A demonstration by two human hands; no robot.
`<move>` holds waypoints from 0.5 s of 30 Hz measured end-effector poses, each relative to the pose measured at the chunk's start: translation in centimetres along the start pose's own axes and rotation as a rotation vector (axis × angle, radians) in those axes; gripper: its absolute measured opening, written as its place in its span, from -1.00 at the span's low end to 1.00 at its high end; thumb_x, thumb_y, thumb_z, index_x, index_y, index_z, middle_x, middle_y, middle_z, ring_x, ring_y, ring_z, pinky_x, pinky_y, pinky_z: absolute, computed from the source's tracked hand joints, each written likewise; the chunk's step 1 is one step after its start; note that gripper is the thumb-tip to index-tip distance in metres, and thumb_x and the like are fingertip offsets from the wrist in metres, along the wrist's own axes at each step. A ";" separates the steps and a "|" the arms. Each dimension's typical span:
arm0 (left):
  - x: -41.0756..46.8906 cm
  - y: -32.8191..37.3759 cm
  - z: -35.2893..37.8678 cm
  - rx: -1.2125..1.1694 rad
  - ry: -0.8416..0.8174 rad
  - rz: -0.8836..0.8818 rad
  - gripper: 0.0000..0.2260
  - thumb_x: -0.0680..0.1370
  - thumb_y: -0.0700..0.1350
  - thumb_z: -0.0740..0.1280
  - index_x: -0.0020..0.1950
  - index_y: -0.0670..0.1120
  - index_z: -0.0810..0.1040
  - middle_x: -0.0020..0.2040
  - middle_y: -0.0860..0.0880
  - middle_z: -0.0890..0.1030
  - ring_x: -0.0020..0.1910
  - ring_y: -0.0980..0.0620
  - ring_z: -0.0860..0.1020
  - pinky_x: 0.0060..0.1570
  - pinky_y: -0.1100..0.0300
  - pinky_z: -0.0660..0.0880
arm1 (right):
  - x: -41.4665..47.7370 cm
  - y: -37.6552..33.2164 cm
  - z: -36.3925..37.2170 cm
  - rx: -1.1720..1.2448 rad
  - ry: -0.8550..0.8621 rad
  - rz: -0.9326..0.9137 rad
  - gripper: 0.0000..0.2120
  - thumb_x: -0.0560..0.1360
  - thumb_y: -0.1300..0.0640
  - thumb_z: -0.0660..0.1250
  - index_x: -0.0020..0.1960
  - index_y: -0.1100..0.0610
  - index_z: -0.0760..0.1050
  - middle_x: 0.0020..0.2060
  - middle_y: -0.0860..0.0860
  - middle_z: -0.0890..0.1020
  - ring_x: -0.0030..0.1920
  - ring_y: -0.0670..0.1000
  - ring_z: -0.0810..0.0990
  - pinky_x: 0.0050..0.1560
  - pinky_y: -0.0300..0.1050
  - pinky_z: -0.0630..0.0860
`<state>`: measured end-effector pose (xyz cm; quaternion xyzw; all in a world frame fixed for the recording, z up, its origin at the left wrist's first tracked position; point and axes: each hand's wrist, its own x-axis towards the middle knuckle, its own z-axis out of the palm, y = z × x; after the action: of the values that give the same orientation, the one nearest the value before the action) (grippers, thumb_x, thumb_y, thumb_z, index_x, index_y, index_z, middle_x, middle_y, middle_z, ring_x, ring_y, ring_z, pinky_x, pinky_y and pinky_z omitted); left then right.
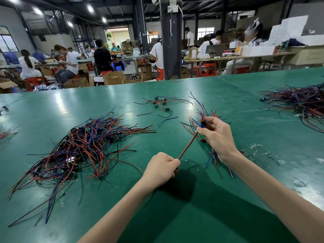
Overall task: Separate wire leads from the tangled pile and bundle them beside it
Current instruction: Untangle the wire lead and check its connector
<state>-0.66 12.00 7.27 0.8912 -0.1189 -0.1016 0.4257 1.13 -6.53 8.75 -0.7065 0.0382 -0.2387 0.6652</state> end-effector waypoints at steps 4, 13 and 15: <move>-0.6 -0.1 0.6 0.086 0.087 0.327 -0.60 0.54 -0.08 0.31 -0.51 -0.03 0.39 -0.24 0.07 0.46 -0.26 0.08 0.43 -0.15 0.15 0.38 | 0.5 0.0 -0.4 0.060 0.059 0.068 -0.73 0.42 0.35 0.41 0.10 0.19 0.55 -0.22 0.01 0.61 -0.41 -0.22 0.46 -0.37 -0.37 0.34; -1.5 0.6 0.7 -0.284 -0.076 0.524 -0.72 0.48 -0.18 0.30 -0.42 -0.14 0.65 0.02 0.18 0.65 -0.12 0.25 0.51 -0.04 0.33 0.40 | 0.2 -0.1 -0.1 0.053 -0.013 0.140 -0.77 0.41 0.34 0.43 -0.11 0.03 0.54 -0.27 -0.02 0.60 -0.38 -0.14 0.45 -0.37 -0.24 0.32; -1.3 0.5 0.6 -0.332 -0.110 0.449 -0.71 0.50 -0.17 0.29 -0.41 -0.13 0.64 -0.02 0.17 0.66 -0.14 0.27 0.53 -0.10 0.38 0.37 | 0.2 -0.3 -0.2 0.066 -0.001 0.132 -0.77 0.41 0.35 0.42 -0.11 0.03 0.55 -0.27 -0.02 0.60 -0.37 -0.14 0.47 -0.37 -0.25 0.33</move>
<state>-2.11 11.62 7.41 0.7537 -0.3180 -0.0709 0.5708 1.13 -6.71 9.07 -0.6803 0.0761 -0.1950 0.7024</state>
